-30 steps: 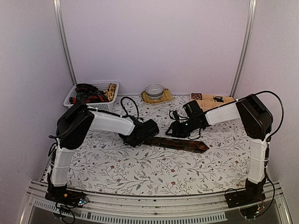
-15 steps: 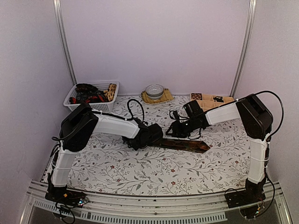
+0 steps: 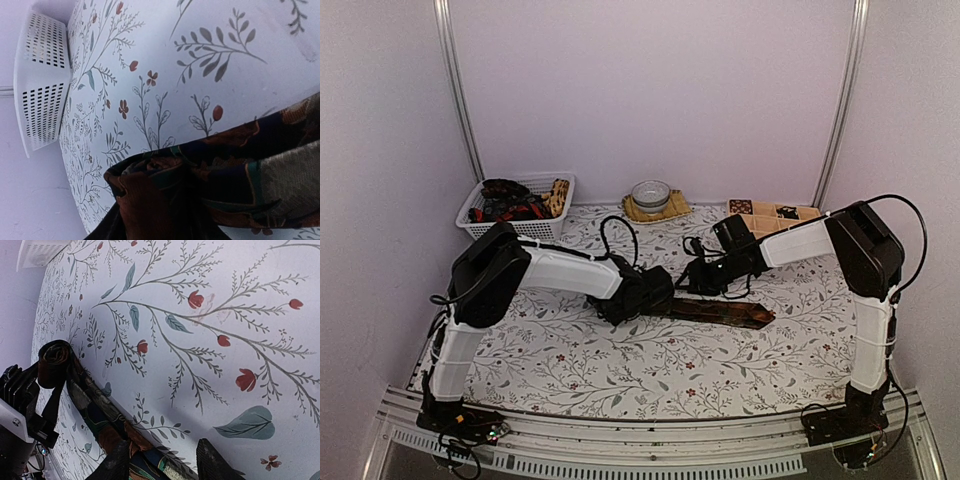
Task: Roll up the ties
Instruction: Roll the tie at the center of the board.
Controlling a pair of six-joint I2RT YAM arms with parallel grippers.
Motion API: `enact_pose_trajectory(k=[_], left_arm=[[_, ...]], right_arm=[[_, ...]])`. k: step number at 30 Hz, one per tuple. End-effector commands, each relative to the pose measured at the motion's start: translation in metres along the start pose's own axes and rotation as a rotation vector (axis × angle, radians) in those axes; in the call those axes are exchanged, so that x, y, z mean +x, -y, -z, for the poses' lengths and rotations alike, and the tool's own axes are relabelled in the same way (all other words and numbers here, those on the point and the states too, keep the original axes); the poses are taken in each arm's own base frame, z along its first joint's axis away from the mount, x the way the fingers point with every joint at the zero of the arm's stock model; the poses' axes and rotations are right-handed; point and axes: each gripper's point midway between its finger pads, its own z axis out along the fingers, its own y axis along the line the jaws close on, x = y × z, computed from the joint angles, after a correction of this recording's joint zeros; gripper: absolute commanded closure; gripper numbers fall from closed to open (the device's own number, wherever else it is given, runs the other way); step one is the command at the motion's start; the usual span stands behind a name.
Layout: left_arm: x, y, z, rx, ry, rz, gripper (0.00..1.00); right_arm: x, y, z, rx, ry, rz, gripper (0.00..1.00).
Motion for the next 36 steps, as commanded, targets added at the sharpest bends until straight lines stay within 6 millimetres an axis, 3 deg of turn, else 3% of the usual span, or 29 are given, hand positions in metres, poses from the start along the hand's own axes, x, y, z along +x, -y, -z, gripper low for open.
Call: enact_pose_trajectory(k=[1,13,14,18,36], left_arm=[[0.004,0.031,0.007,0.105,-0.002,-0.057,0.61],[-0.008,0.015,0.022,0.078,0.043,-0.044,0.58],[-0.010,0.013,0.024,0.078,0.047,-0.037,0.58],[-0.014,0.007,0.029,0.078,0.058,-0.029,0.55],[-0.019,-0.002,0.038,0.063,0.088,-0.008,0.50]], right_arm=[[-0.002,-0.002,0.011,0.015,0.000,-0.017,0.54],[0.001,-0.001,0.008,0.012,-0.010,-0.028,0.54],[-0.010,-0.008,0.010,0.000,0.011,-0.014,0.54],[-0.016,-0.012,0.011,-0.006,0.018,-0.009,0.54],[-0.018,-0.015,0.007,-0.023,0.015,-0.010,0.55]])
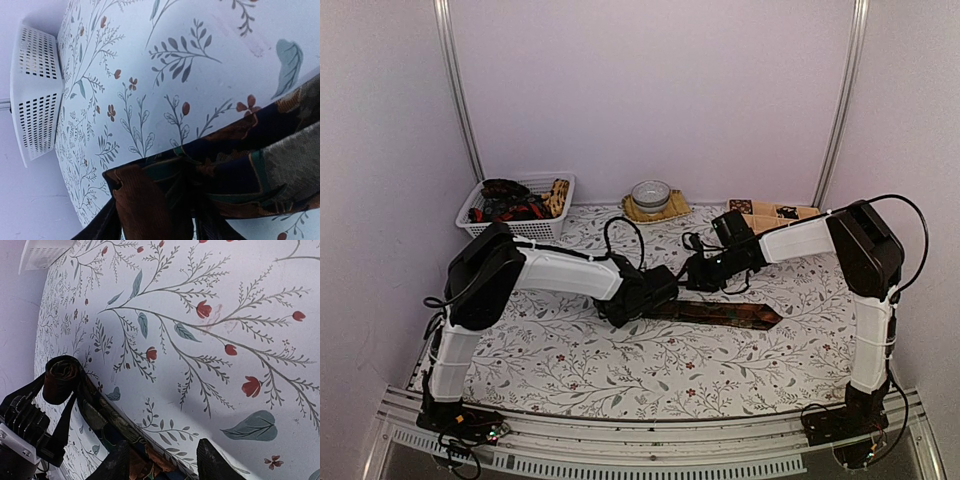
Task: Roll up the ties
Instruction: Roll the tie at the center of the board.
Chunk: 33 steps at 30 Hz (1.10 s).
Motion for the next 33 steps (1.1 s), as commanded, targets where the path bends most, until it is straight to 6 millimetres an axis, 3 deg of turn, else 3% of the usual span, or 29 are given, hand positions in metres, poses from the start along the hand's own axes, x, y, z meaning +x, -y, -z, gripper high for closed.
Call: enact_pose_trajectory(k=[1,14,20,30,33], left_arm=[[-0.013,-0.009,0.021,0.012,0.059,0.038,0.50],[-0.013,0.000,0.023,0.026,0.099,0.035,0.49],[-0.023,0.002,0.034,0.093,0.152,0.079,0.48],[-0.039,0.001,0.052,0.201,0.214,0.140,0.34],[-0.044,-0.005,0.061,0.260,0.238,0.191,0.26]], right_arm=[[-0.011,-0.009,0.004,-0.020,0.017,0.003,0.55],[-0.011,-0.009,0.005,-0.020,0.016,0.001,0.55],[-0.011,-0.010,0.005,-0.022,0.018,0.001,0.55],[-0.013,-0.014,0.008,-0.027,0.025,0.009,0.55],[-0.014,-0.023,0.012,-0.040,0.028,0.022,0.55]])
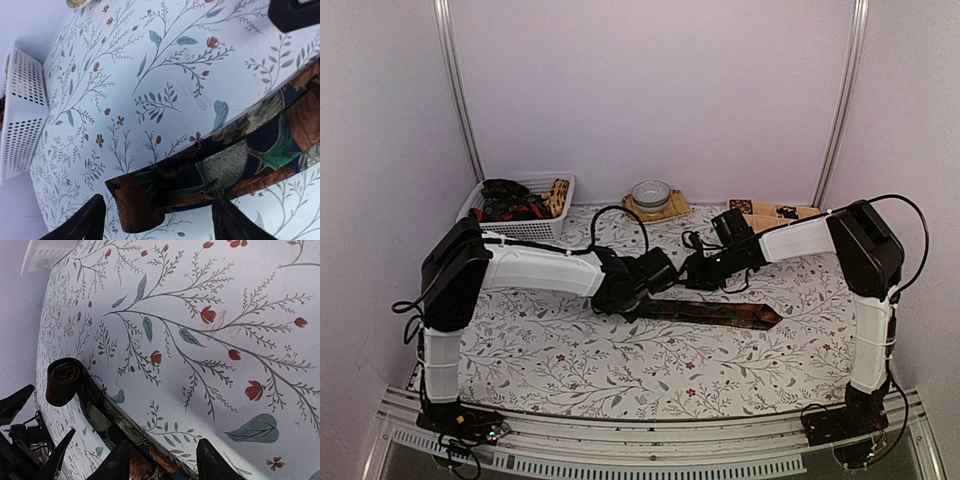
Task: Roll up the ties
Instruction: Roll the tie at the center of the board.
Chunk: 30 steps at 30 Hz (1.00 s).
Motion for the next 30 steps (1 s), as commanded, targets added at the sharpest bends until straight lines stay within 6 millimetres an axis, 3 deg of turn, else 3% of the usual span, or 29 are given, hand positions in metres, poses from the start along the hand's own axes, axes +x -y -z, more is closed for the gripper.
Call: enact_pose_trajectory(k=[1,4,5,10,13,16,22,30], left_arm=[[-0.017,-0.002,0.023,0.124,0.074,0.099,0.22],[-0.022,-0.023,0.037,0.254,0.123,0.243,0.03],[-0.023,-0.030,0.040,0.302,0.142,0.298,0.00],[-0.014,-0.073,0.047,0.536,0.210,0.576,0.00],[0.005,-0.092,0.038,0.625,0.193,0.705,0.01],[0.025,-0.097,0.020,0.665,0.144,0.784,0.09],[0.048,-0.085,-0.007,0.713,0.079,0.833,0.18],[0.052,-0.081,-0.028,0.769,0.080,0.862,0.24]], right_arm=[[-0.012,-0.024,0.012,-0.038,0.024,0.030,0.55],[-0.016,-0.048,0.014,-0.081,0.028,0.061,0.54],[-0.014,-0.057,0.013,-0.095,0.021,0.070,0.54],[-0.011,-0.106,-0.004,-0.154,0.002,0.123,0.51],[-0.006,-0.130,-0.020,-0.184,-0.016,0.136,0.49],[0.001,-0.147,-0.037,-0.224,-0.040,0.117,0.49],[0.015,-0.151,-0.066,-0.242,-0.077,0.024,0.50],[0.029,-0.124,-0.094,-0.212,-0.095,-0.133,0.53]])
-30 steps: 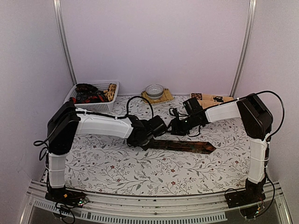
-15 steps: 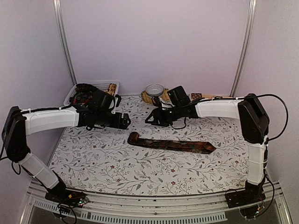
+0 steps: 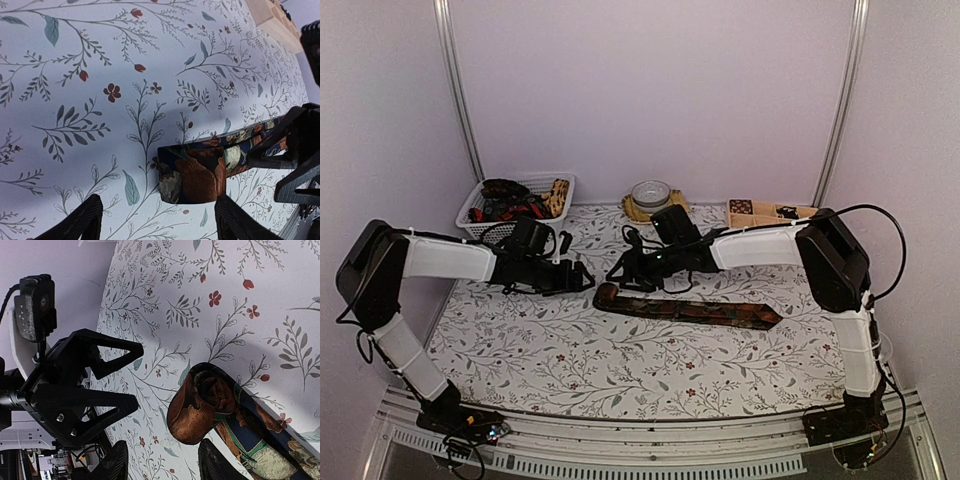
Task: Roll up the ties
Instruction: Roll the tie at the center of the board.
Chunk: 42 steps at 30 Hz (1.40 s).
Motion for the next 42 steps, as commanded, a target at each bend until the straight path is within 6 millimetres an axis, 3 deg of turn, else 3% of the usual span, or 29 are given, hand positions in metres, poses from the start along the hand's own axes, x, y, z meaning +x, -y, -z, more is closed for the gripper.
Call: enact_pose_trajectory(k=[1,6,8,16,23,32,42], left_arm=[[-0.006,-0.001,-0.009,0.075,0.016,0.023,0.24],[-0.002,-0.001,-0.018,0.108,-0.005,0.024,0.27],[0.001,-0.002,-0.022,0.114,-0.015,0.025,0.29],[0.010,-0.004,-0.031,0.128,-0.044,0.025,0.35],[0.016,-0.004,-0.037,0.138,-0.063,0.019,0.40],[0.025,-0.006,-0.046,0.144,-0.093,0.021,0.47],[0.025,0.000,-0.048,0.158,-0.101,0.003,0.45]], right_arm=[[0.014,0.044,-0.031,0.032,-0.023,-0.147,0.53],[0.017,0.048,-0.039,0.017,-0.031,-0.202,0.55],[0.026,0.065,-0.050,0.035,-0.050,-0.241,0.56],[0.032,0.072,-0.061,0.046,-0.073,-0.290,0.58],[0.034,0.073,-0.060,0.045,-0.073,-0.316,0.59],[0.035,0.060,-0.059,0.025,-0.074,-0.309,0.61],[0.045,0.078,-0.065,0.065,-0.092,-0.332,0.69]])
